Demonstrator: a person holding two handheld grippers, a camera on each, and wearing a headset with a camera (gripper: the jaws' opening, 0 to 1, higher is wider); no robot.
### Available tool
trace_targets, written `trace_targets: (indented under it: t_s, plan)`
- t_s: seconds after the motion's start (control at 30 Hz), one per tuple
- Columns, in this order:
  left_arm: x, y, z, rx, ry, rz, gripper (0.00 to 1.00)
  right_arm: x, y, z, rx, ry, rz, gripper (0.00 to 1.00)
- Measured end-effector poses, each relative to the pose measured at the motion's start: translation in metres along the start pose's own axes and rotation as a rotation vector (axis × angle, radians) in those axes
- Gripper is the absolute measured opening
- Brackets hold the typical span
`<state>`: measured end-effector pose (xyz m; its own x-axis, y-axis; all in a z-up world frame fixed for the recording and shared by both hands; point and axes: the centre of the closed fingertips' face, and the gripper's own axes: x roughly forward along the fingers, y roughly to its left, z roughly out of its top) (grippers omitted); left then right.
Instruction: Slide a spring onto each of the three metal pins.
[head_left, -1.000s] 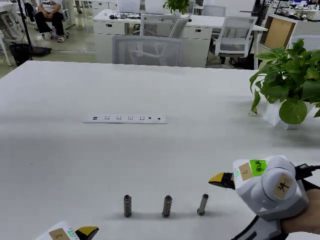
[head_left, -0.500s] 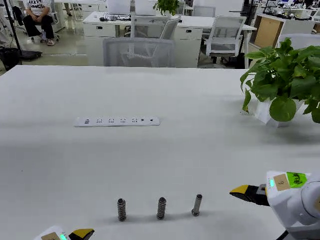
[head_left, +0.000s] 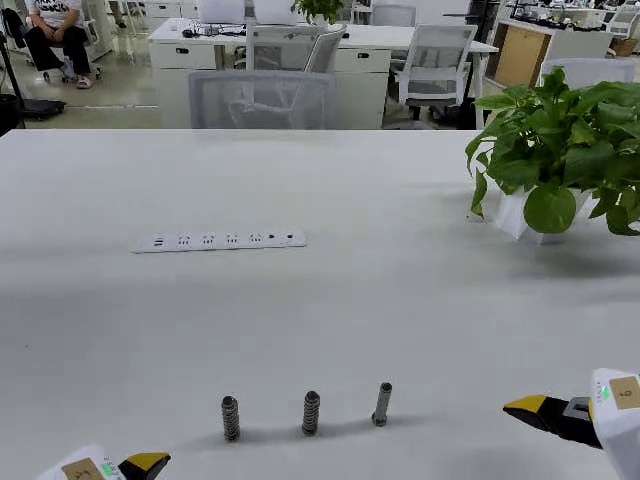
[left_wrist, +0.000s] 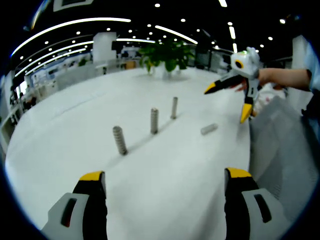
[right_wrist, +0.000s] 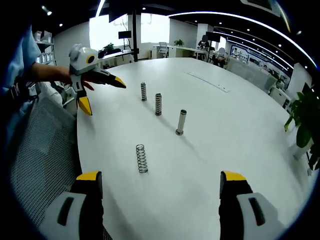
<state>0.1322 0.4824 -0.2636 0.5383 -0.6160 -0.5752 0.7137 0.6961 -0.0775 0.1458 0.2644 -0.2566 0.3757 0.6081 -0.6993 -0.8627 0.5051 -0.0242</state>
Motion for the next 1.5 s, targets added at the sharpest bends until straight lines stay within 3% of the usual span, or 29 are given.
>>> trace_targets:
  t_s: [0.37, 0.73, 0.9, 1.07, 1.2, 1.5]
  plan:
    - [0.005, -0.010, 0.002, 0.033, 0.004, -0.039, 0.97, -0.007, 0.006, -0.010, 0.039, -0.006, -0.012, 0.99]
    - [0.030, -0.037, 0.015, 0.114, 0.015, -0.128, 0.92, -0.008, 0.012, -0.015, 0.058, -0.009, -0.016, 0.98]
    - [0.048, -0.054, 0.022, 0.202, 0.032, -0.203, 0.83, -0.009, 0.015, -0.016, 0.064, -0.012, -0.018, 0.98]
    - [0.062, -0.070, 0.030, 0.333, 0.052, -0.285, 0.75, -0.014, 0.014, -0.016, 0.078, -0.026, -0.033, 0.98]
    - [0.074, -0.076, 0.029, 0.437, 0.096, -0.346, 0.71, -0.013, 0.015, -0.018, 0.095, -0.035, -0.040, 0.98]
    - [0.086, -0.086, 0.037, 0.533, 0.126, -0.424, 0.61, -0.015, 0.019, -0.019, 0.108, -0.047, -0.043, 0.98]
